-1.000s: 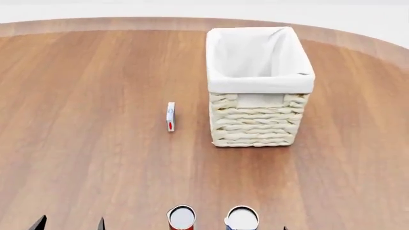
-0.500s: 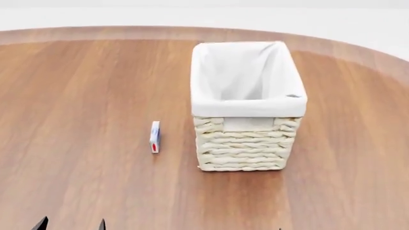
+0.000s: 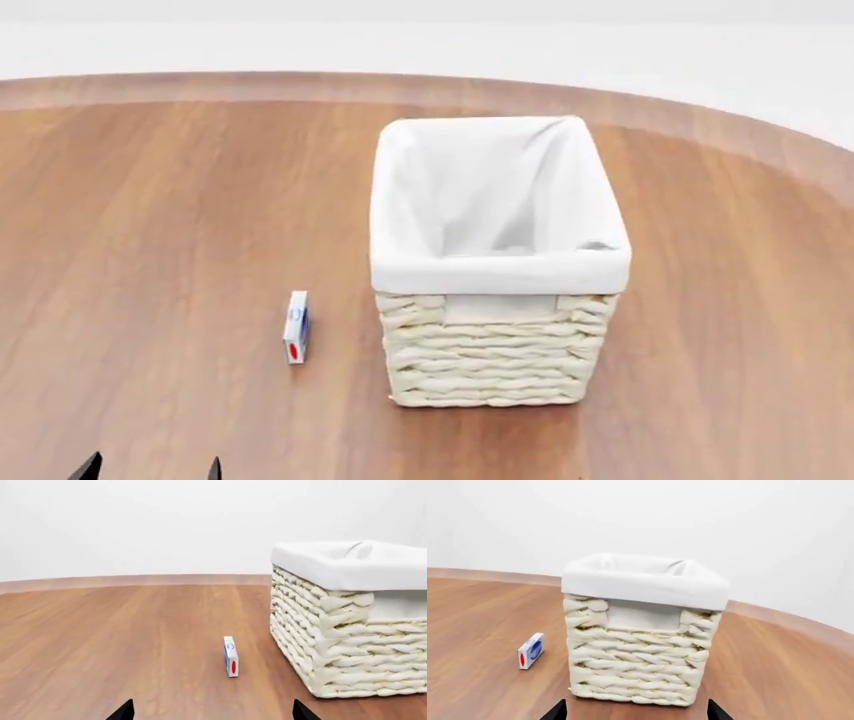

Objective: Pick up the cream cheese box, and put it in the basket.

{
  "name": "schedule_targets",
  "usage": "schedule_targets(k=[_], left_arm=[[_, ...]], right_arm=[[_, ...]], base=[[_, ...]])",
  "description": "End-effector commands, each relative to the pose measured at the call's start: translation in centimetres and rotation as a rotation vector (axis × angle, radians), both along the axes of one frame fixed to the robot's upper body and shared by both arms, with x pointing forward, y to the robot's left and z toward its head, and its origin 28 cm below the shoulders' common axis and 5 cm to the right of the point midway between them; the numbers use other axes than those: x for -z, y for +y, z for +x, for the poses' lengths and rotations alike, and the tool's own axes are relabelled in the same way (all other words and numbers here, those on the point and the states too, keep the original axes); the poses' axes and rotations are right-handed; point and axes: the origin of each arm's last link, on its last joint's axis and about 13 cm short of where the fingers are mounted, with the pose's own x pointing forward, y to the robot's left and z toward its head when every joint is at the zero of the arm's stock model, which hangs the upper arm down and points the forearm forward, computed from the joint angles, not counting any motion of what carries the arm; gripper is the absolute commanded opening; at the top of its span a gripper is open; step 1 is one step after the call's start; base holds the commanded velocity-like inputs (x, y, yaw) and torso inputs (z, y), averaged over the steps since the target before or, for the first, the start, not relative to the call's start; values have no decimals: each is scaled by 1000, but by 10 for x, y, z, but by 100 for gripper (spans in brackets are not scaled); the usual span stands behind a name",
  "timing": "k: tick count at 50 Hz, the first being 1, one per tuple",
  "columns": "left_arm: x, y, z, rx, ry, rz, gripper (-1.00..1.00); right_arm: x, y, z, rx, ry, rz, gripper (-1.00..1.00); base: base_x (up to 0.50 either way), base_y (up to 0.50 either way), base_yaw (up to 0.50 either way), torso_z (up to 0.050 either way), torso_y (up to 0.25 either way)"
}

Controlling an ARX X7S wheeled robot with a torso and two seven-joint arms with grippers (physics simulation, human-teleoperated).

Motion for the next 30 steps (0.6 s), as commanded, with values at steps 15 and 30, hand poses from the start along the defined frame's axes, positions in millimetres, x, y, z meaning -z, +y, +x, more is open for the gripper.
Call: schedule_targets(k=[15, 30], left_arm=[[-1, 0, 0, 4, -3, 3, 100], [1, -1, 0, 4, 3, 3, 100]], right_arm=[[-1, 1, -1, 2, -16, -24, 100], [1, 1, -1, -3, -7, -22, 100]], base=[[192, -33, 0, 0, 0], [102, 0, 0, 0, 0]])
